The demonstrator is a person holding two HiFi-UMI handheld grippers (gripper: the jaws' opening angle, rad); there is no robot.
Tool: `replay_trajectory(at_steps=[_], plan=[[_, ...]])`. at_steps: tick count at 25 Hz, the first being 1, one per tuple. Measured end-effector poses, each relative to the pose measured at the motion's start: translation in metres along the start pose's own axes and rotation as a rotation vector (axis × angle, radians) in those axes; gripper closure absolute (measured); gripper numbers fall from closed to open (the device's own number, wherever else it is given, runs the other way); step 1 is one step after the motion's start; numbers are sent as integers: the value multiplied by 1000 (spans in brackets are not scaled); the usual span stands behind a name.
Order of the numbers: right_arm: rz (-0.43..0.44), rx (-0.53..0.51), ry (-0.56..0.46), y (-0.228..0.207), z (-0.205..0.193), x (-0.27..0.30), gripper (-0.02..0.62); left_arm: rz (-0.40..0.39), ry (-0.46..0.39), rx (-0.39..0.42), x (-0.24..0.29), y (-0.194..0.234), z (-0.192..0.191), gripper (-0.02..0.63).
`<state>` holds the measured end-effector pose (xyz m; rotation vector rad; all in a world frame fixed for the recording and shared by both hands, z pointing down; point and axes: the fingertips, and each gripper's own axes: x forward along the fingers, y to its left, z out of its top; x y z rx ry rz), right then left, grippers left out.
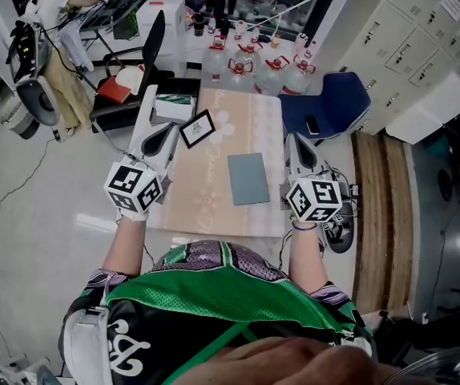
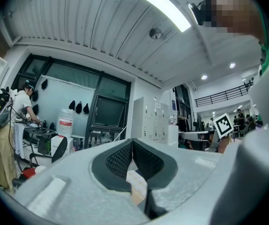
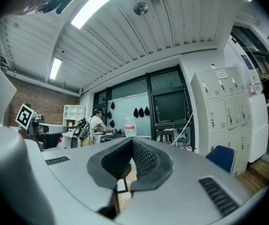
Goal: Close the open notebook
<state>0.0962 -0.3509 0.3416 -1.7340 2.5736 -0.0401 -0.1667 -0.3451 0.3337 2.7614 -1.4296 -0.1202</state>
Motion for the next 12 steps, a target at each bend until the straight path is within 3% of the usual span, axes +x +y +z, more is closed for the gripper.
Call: replay_trajectory(at_steps=[12], plan=[[12,15,9,3,-10,-3,595,4,7,0,-3,-4,-7,589]])
